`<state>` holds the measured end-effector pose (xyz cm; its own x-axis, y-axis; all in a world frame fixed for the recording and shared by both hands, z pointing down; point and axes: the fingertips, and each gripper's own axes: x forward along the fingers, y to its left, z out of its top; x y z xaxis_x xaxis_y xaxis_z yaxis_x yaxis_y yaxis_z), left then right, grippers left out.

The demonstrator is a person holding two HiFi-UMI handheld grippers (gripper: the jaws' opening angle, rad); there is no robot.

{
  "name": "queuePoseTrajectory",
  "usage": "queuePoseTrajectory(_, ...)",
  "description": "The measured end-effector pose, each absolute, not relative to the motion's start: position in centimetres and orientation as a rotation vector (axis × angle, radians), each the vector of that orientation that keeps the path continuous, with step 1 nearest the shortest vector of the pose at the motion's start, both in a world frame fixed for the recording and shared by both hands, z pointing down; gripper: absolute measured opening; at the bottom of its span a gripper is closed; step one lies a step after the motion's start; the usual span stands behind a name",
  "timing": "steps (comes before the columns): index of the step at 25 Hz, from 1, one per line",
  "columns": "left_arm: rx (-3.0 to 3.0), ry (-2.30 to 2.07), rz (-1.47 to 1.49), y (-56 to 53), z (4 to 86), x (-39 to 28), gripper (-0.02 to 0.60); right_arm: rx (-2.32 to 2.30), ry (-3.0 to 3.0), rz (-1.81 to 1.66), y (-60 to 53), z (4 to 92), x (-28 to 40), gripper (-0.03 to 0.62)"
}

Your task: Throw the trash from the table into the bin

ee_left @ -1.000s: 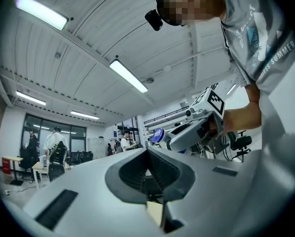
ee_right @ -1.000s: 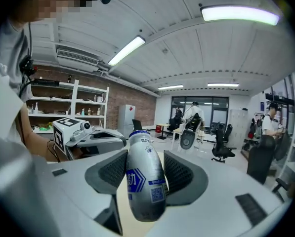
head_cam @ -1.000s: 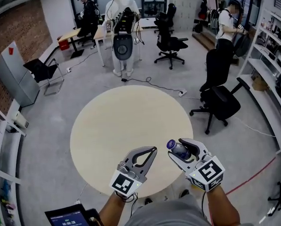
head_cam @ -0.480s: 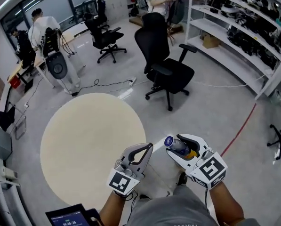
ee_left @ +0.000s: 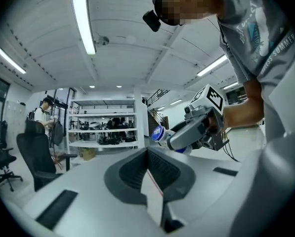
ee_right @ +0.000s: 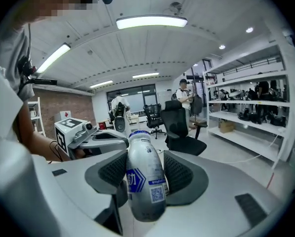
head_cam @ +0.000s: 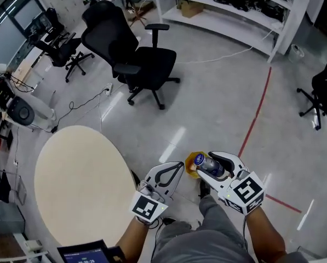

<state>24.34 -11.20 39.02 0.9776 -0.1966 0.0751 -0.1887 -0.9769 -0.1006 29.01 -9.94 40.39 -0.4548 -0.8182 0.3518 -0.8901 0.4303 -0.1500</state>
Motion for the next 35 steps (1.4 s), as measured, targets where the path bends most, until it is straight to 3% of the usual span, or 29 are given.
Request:
queuePoseTrajectory(8,-3.059,0.093,-0.398,-15.3,53.2,33.0,0.043,1.566,-2.369,0.687,-14.7,54.4,37.2,0.233)
queuePoseTrajectory(20,-3.228,0.106,-0.555,-21.8,73.6,39.6,0.043,1.508,-2.265,0.920,-19.9,75.4,42.9,0.233)
queuePoseTrajectory(35,-3.327,0.079,-0.944,-22.1,95.2,39.6,0.043,1.345,-2.166,1.141,-20.3,98.4,41.4,0.234)
